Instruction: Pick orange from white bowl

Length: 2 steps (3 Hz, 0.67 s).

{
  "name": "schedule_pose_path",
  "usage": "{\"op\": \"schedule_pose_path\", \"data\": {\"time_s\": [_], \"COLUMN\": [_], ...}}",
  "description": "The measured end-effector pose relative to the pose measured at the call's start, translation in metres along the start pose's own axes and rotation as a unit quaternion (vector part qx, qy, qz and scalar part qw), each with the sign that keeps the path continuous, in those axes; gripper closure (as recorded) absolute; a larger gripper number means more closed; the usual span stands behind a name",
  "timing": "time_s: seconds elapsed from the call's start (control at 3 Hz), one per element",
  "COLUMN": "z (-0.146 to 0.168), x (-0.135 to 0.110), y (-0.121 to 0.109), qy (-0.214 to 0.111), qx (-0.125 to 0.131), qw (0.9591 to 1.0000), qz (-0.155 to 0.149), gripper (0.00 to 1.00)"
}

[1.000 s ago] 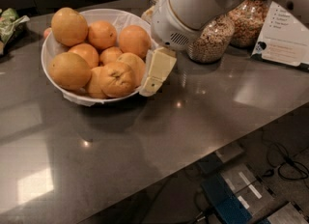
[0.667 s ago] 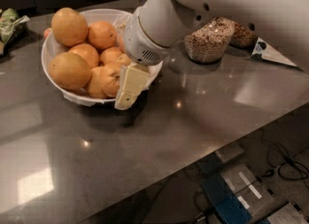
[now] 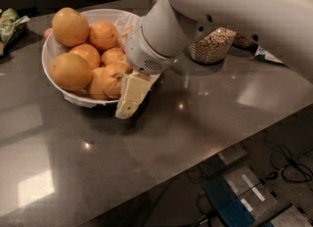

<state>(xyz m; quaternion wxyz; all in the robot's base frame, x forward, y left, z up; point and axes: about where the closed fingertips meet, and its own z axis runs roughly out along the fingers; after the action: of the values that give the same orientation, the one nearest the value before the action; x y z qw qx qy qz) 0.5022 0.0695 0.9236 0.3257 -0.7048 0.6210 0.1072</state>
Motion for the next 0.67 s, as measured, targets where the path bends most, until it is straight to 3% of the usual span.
{"op": "schedule_pose_path", "data": {"time_s": [0.67], "z": [0.0], "x": [0.0], "y": [0.0], "qy": [0.0], "qx": [0.0], "qw": [1.0], "qz": [0.0], "gripper": [0.43]}}
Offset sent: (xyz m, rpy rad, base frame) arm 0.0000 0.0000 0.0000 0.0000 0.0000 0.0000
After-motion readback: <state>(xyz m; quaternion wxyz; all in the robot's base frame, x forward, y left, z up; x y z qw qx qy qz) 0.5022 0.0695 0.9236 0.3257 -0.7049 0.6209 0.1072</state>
